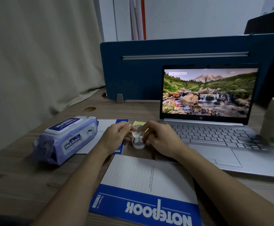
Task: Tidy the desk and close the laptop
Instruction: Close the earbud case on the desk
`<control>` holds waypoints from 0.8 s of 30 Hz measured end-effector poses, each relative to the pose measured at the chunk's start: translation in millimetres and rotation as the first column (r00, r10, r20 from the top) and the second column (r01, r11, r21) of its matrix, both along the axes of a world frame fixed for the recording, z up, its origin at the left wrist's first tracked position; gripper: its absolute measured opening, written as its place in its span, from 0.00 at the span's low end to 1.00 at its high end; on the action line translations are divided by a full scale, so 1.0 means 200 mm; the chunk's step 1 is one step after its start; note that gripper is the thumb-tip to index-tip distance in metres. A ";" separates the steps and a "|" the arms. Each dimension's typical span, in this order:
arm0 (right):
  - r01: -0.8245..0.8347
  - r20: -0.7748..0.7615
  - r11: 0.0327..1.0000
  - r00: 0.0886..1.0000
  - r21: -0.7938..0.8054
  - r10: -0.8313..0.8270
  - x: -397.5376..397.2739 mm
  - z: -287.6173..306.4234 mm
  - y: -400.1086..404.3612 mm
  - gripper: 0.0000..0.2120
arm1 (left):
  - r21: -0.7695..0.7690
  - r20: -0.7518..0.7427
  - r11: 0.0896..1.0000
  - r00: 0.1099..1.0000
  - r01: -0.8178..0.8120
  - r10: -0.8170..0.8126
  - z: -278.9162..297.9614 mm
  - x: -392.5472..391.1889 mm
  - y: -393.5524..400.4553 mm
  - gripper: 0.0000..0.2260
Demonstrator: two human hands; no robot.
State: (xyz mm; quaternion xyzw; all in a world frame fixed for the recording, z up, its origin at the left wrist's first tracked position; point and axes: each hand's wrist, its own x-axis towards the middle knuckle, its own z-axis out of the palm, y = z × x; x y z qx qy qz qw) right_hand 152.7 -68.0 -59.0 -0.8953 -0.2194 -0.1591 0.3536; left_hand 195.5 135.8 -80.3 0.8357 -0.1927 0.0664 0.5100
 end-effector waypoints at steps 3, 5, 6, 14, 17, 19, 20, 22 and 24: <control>0.013 0.005 0.999 1.000 0.037 -0.013 0.00 0.00 -0.01 0.16 | -0.014 -0.001 1.000 1.000 0.005 -0.005 0.00 0.00 0.00 0.13; 0.058 0.019 0.996 0.998 0.063 -0.060 0.01 0.00 -0.02 0.15 | -0.031 0.005 0.999 1.000 0.009 -0.009 0.01 -0.01 0.00 0.11; 0.083 0.025 0.994 0.996 0.075 -0.085 0.02 0.01 -0.03 0.14 | -0.051 0.000 0.999 1.000 0.011 -0.011 0.02 -0.01 0.00 0.10; 0.158 0.033 0.983 0.986 0.096 -0.162 0.04 0.00 -0.07 0.13 | -0.135 0.028 0.990 0.999 0.045 -0.042 0.04 -0.04 -0.01 0.09; 0.163 0.029 0.982 0.986 0.093 -0.166 0.04 0.00 -0.07 0.13 | -0.120 0.025 0.990 0.997 0.070 -0.067 0.05 -0.05 -0.01 0.11; 0.164 0.028 0.982 0.985 0.092 -0.167 0.04 0.00 -0.07 0.13 | -0.104 0.018 0.992 0.997 0.072 -0.071 0.04 -0.05 -0.01 0.12; 0.165 0.028 0.982 0.985 0.090 -0.168 0.04 0.00 -0.07 0.13 | -0.095 0.017 0.993 0.998 0.068 -0.067 0.04 -0.05 -0.01 0.13; 0.164 0.026 0.983 0.986 0.083 -0.167 0.04 0.00 -0.08 0.12 | -0.077 0.015 0.995 0.998 0.058 -0.057 0.03 -0.04 0.00 0.12; 0.161 0.032 0.985 0.986 0.067 -0.164 0.04 0.00 -0.08 0.12 | -0.055 0.016 0.998 0.999 0.044 -0.043 0.03 -0.03 0.00 0.08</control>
